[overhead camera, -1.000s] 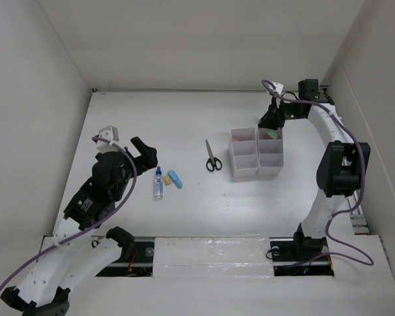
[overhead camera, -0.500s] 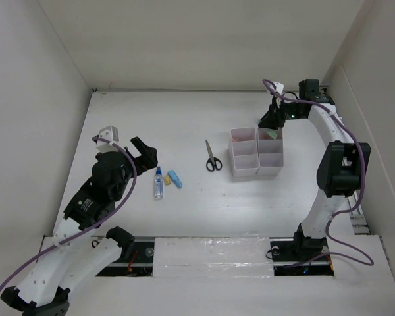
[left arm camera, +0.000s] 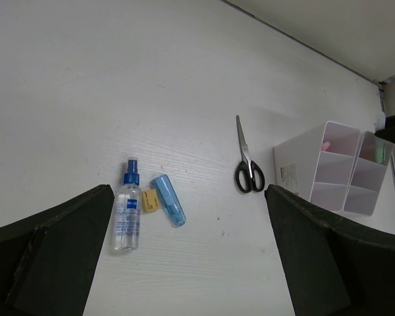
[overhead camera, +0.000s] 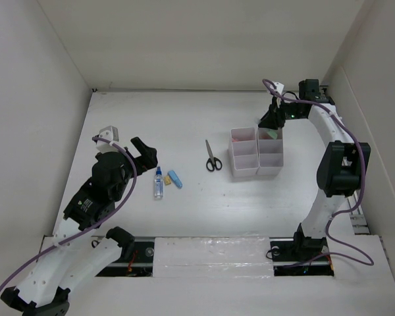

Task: Sort the stationery into containers
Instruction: Place the pen in the storage box, then pick up the stationery from the center of the board, then place the stationery in the storage box.

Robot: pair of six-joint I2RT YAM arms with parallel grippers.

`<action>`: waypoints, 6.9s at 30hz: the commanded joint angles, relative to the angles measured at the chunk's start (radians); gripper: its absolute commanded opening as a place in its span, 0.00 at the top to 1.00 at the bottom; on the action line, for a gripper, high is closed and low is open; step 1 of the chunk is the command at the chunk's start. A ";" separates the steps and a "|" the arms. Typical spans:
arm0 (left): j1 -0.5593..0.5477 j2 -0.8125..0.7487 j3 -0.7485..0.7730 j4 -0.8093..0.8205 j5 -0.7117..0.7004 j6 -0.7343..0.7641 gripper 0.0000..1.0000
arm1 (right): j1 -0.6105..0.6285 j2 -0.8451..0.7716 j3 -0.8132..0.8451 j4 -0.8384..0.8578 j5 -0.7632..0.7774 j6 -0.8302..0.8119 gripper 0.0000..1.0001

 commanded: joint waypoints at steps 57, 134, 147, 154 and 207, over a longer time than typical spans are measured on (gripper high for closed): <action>-0.001 0.002 -0.004 0.047 0.003 0.024 0.00 | -0.013 -0.030 0.027 -0.109 -0.086 -0.133 0.62; -0.001 -0.054 0.037 -0.087 -0.210 -0.112 0.00 | 1.079 0.186 -0.055 0.456 1.244 1.191 0.37; -0.001 -0.073 0.028 -0.078 -0.210 -0.103 0.00 | 1.079 0.304 0.054 0.353 1.299 1.181 0.41; -0.001 -0.061 0.028 -0.097 -0.219 -0.112 0.00 | 1.079 0.378 0.115 0.292 1.273 1.163 0.47; -0.001 -0.011 0.019 -0.041 -0.153 -0.075 0.00 | 0.491 -0.558 -0.421 0.347 0.635 0.273 1.00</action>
